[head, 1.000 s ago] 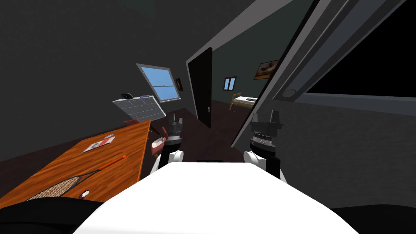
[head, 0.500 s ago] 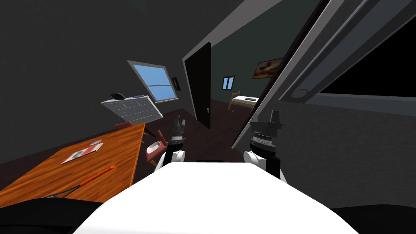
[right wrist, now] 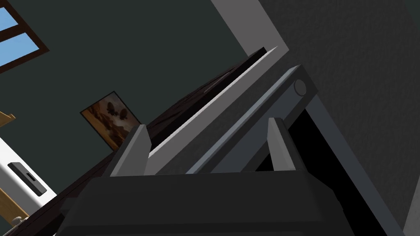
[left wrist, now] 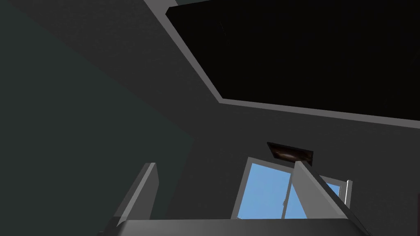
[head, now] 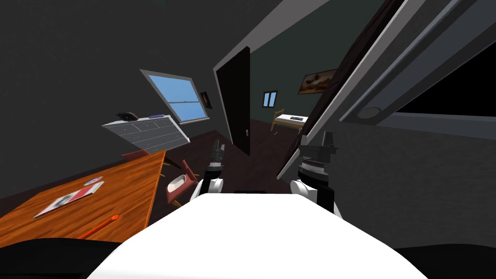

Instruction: Push the door open

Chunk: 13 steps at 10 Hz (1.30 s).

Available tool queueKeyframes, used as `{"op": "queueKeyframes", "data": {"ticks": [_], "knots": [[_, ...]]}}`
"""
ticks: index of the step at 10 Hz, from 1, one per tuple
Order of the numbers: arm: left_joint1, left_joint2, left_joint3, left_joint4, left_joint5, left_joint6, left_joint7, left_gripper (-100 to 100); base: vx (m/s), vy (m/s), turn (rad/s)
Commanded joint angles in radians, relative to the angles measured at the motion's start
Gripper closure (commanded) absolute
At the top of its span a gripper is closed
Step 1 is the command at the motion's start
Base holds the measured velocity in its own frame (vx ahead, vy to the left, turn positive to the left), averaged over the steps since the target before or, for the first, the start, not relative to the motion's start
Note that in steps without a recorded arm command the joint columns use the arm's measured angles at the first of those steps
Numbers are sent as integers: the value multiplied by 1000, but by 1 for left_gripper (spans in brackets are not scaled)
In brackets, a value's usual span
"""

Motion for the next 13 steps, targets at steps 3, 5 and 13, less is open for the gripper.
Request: {"op": "queueKeyframes", "data": {"ticks": [3,5,13], "knots": [[-28,13,-7,68,9,-19,-2,-100,75,39,-55],[-45,19,-12,109,14,-29,-4,-100,89,48,-65],[-116,38,-34,282,35,-74,-13,-100,94,48,-66]]}}
